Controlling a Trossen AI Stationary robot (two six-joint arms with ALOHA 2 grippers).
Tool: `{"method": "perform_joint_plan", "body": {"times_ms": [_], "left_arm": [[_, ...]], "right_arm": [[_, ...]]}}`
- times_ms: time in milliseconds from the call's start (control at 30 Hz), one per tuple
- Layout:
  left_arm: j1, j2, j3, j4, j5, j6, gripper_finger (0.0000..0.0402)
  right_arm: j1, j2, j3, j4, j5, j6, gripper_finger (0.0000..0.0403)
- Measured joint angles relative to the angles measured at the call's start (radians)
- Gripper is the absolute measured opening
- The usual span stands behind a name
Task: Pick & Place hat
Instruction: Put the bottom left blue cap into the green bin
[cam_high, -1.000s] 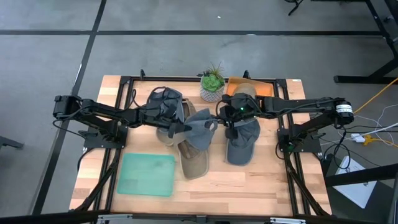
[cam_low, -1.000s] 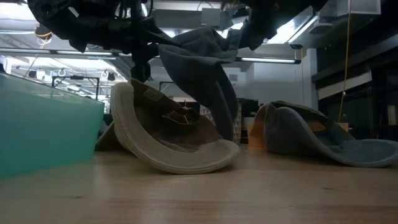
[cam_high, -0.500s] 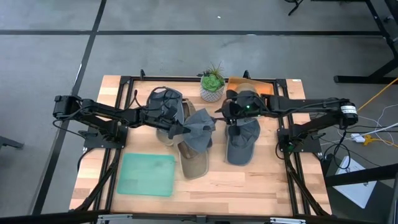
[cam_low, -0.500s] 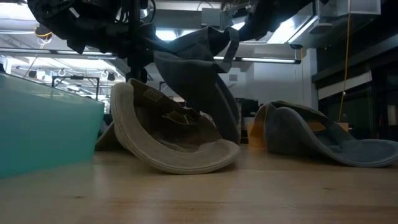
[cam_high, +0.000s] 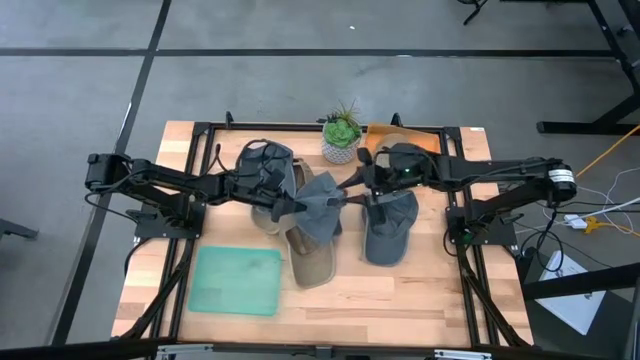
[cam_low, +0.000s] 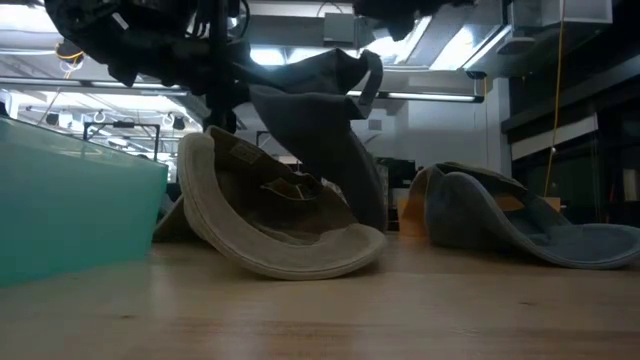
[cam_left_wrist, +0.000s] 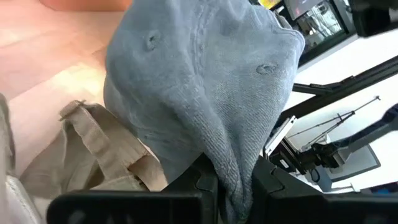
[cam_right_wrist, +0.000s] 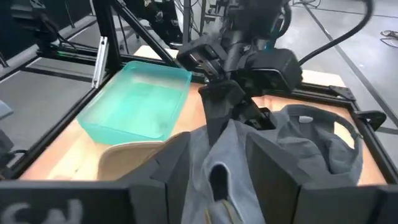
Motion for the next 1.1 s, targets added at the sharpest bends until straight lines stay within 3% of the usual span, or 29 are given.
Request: {"method": "perform_joint_plan", "body": {"times_ms": [400, 733, 1100], "left_arm": [[0.021, 0.000, 0.000, 0.029, -0.002, -0.005, 0.0031], [0.021, 0.000, 0.000, 0.061, -0.013, -0.005, 0.0031], [0.044, 0.000, 0.000, 0.060, -0.030, -0.031, 0.0051]], "right_arm": [[0.008, 0.201, 0.000, 0.137, 0.001, 0.008, 0.0077], [0.008, 0.342, 0.000, 0.138, 0.060, 0.062, 0.0045], [0.008, 0.437, 0.000, 0.262, -0.078, 0.144, 0.0044]]}}
